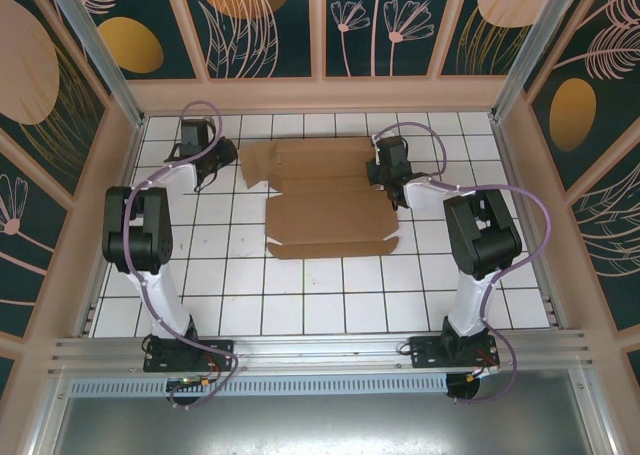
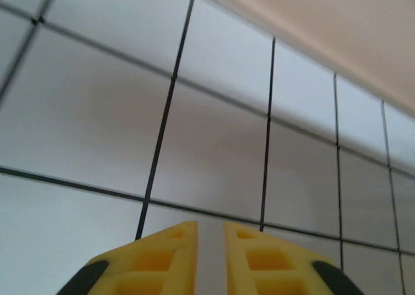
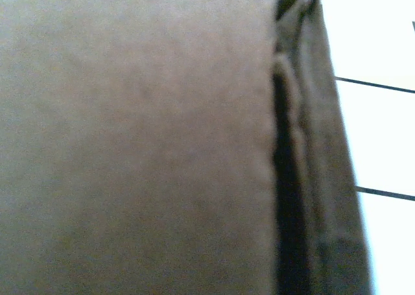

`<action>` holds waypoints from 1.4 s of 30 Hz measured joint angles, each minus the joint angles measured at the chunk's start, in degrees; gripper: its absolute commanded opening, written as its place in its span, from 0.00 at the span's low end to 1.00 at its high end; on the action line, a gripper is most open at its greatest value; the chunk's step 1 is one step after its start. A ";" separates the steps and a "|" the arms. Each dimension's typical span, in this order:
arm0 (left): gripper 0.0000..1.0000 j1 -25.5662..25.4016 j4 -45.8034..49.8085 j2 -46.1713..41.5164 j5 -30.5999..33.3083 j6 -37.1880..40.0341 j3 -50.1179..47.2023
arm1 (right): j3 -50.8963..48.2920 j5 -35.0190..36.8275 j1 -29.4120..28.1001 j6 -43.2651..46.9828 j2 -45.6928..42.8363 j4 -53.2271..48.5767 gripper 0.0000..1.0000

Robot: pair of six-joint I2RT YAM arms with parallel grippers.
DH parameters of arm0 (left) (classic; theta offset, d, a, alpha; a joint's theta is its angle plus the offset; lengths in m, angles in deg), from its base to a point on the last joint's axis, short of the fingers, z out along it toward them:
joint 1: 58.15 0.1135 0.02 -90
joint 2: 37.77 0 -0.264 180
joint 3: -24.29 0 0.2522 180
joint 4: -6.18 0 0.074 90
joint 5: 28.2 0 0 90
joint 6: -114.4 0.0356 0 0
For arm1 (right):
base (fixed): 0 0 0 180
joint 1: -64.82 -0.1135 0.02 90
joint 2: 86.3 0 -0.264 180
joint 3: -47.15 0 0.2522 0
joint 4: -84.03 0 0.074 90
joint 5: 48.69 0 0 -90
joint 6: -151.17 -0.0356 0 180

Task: Fold the paper box

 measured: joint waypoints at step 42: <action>0.37 -7.52 -1.86 -14.40 -8.28 -3.69 -15.69 | 8.72 -3.78 1.14 -0.66 4.35 -7.08 0.00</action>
